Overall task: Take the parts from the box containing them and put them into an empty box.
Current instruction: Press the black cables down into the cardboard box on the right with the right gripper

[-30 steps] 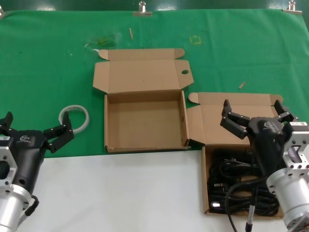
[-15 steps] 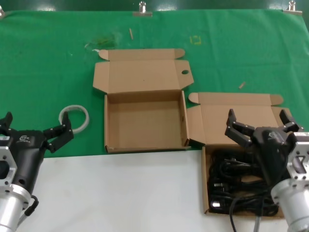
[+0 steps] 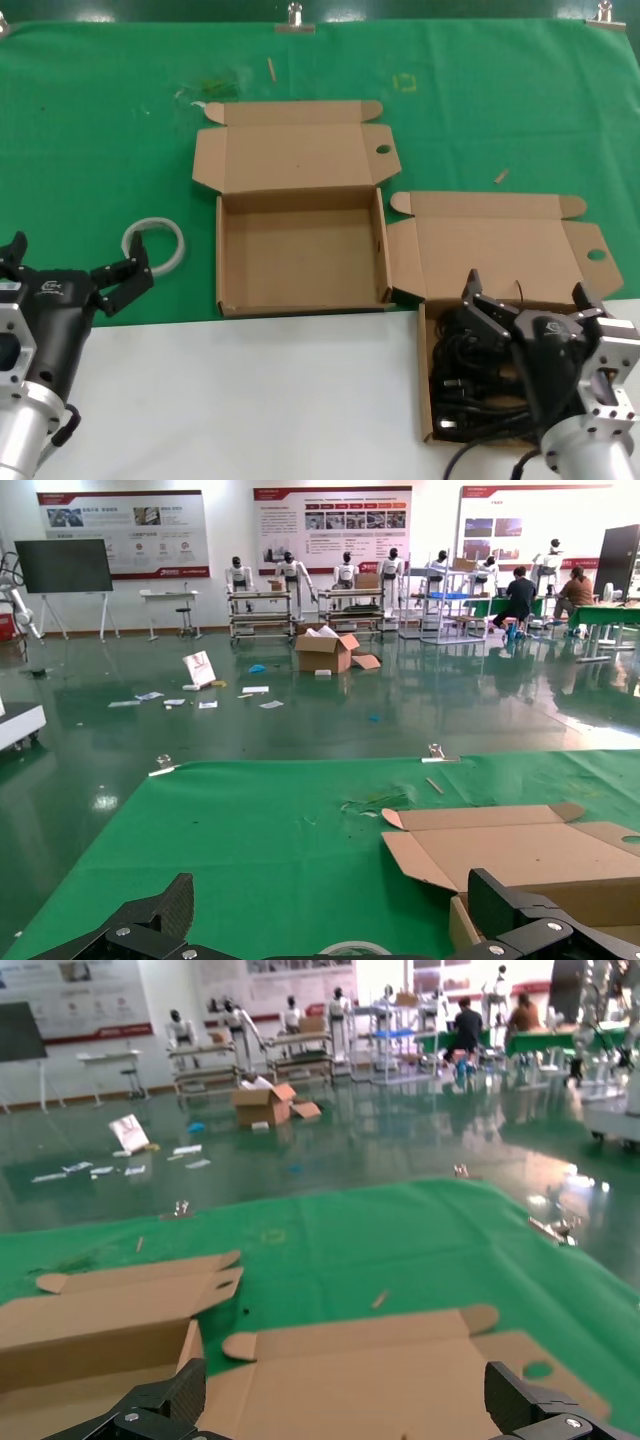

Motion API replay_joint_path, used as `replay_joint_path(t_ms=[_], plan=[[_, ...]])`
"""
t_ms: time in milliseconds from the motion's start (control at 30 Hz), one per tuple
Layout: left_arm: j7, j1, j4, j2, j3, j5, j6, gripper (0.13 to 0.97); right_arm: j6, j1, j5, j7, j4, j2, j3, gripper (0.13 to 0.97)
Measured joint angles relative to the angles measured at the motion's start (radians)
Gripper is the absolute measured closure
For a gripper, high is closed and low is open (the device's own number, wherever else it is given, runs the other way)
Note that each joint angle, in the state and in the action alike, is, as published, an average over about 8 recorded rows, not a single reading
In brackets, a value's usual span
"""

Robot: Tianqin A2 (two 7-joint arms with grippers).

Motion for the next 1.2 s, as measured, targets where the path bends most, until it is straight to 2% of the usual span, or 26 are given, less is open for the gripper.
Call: replay_joint_path(t_ms=[233, 533, 667, 833, 1200], plan=[[0.000, 0.000, 0.000, 0.000, 0.000, 0.000, 0.000, 0.132, 0.130, 0.006, 0.193, -0.184, 0.046, 0.000, -0.070, 0.129], [0.000, 0.000, 0.000, 0.000, 0.000, 0.000, 0.000, 0.132, 0.287, 0.034, 0.497, -0.578, 0.087, 0.000, -0.085, 0.129], [0.000, 0.000, 0.000, 0.000, 0.000, 0.000, 0.000, 0.132, 0.343, 0.030, 0.598, -0.717, 0.108, 0.000, -0.071, 0.129], [0.000, 0.000, 0.000, 0.000, 0.000, 0.000, 0.000, 0.132, 0.389, 0.017, 0.658, -0.803, 0.128, 0.000, -0.066, 0.129], [0.000, 0.000, 0.000, 0.000, 0.000, 0.000, 0.000, 0.132, 0.494, 0.037, 0.712, -0.955, 0.137, 0.000, -0.092, 0.129]])
